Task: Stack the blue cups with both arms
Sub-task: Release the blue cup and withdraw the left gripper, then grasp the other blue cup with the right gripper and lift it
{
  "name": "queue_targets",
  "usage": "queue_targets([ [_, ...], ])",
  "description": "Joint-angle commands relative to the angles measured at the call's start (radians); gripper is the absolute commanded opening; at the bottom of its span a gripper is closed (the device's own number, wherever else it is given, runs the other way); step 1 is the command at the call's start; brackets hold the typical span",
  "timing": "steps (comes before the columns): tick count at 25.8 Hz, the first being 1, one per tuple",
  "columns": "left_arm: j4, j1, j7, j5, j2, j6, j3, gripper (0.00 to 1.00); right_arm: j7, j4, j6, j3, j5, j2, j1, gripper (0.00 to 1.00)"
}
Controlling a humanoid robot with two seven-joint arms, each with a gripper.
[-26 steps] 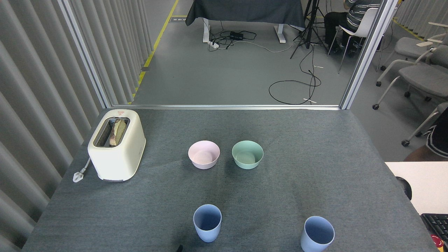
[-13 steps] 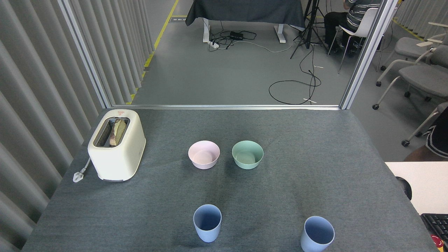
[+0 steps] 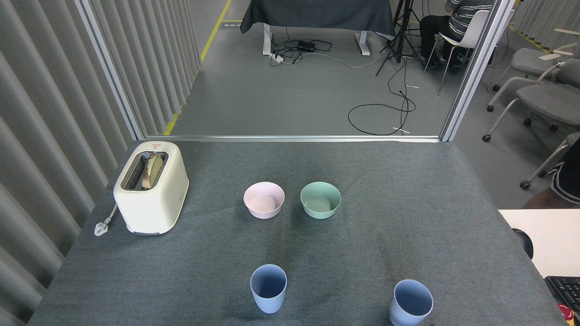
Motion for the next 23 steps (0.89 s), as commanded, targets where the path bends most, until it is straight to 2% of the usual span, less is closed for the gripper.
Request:
queue_targets([
  [1,-0.001,0.000,0.001,0.000,0.000,0.000,0.000,1.00,0.000,0.019,-0.001,0.007,-0.001,0.001,-0.026,1.00],
  [21,0.001,0.000,0.001,0.000,0.000,0.000,0.002,1.00,0.000,0.116,0.005,0.006,0.001,-0.010,-0.133,1.00],
  [23,0.001,0.000,0.001,0.000,0.000,0.000,0.002,1.00,0.000,0.121,0.006,0.007,0.002,-0.010,-0.136,0.92],
])
